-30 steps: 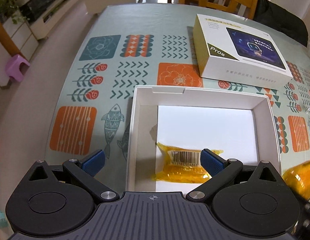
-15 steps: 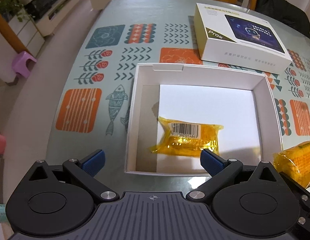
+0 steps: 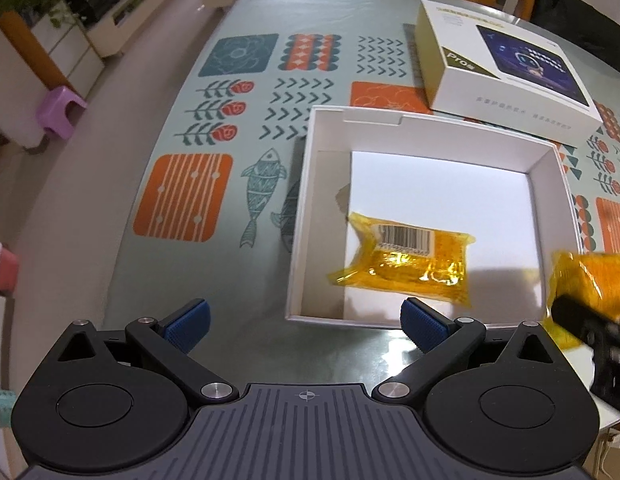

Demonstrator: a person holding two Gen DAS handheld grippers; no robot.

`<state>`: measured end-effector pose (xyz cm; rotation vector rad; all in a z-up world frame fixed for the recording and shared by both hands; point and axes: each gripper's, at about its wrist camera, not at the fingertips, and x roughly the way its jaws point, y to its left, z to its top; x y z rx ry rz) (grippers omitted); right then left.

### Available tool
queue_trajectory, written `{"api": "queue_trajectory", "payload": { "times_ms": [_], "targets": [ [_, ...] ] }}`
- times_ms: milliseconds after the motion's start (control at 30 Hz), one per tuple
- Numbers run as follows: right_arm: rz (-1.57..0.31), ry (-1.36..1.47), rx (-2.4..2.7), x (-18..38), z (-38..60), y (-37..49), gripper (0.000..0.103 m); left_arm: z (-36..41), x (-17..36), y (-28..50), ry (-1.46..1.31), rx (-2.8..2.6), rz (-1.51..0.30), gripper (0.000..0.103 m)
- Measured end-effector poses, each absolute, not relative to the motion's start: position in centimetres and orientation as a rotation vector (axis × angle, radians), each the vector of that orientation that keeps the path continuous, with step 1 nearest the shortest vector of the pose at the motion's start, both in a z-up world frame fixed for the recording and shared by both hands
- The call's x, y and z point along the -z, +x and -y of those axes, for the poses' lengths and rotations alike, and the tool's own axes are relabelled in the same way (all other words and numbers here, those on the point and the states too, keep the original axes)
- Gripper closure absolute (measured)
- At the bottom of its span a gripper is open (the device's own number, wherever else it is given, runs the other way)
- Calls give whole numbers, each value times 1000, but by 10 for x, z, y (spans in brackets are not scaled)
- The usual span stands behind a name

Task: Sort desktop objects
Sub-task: 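Carry the snack pack into the white box tray and open the right gripper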

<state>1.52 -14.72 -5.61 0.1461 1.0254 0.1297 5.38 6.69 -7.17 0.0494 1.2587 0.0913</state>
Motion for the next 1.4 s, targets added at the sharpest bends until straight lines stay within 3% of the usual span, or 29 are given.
{"api": "queue_trajectory", "payload": {
  "times_ms": [800, 1400],
  "targets": [
    [-1140, 72, -56, 125, 121, 78, 3, -91, 81, 68, 29, -108, -1290, 0],
    [-1007, 67, -91, 72, 134, 56, 0, -73, 80, 76, 52, -76, -1289, 0]
  ]
}}
